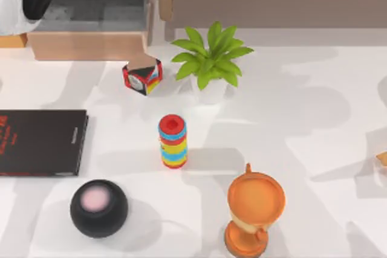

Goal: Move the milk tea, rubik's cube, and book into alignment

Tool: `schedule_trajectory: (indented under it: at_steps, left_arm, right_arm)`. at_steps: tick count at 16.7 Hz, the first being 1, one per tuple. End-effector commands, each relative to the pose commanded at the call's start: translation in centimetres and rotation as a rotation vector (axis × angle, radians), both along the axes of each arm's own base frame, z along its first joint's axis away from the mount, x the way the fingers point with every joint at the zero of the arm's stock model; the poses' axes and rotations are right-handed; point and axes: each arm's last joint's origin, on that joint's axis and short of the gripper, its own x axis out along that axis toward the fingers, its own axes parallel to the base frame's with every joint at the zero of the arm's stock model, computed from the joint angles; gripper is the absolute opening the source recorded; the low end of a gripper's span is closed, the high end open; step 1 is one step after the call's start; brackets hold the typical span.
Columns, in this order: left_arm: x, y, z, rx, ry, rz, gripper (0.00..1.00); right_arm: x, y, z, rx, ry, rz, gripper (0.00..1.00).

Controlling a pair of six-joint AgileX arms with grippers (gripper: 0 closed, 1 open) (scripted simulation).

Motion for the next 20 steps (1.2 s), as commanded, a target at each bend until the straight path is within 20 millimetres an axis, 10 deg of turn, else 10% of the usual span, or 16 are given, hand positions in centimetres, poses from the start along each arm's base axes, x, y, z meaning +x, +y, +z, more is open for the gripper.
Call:
schedule_trajectory:
  at_steps: [6, 20]
  left_arm:
    - [0.00, 0.00, 0.00, 0.000, 0.000, 0.000, 0.02]
    - [-0.76, -0.07, 0.80, 0.001, -0.002, -0.002, 0.00]
  right_arm:
    - [0.00, 0.00, 0.00, 0.000, 0.000, 0.000, 1.00]
    - [0.00, 0.00, 0.00, 0.000, 0.000, 0.000, 1.00]
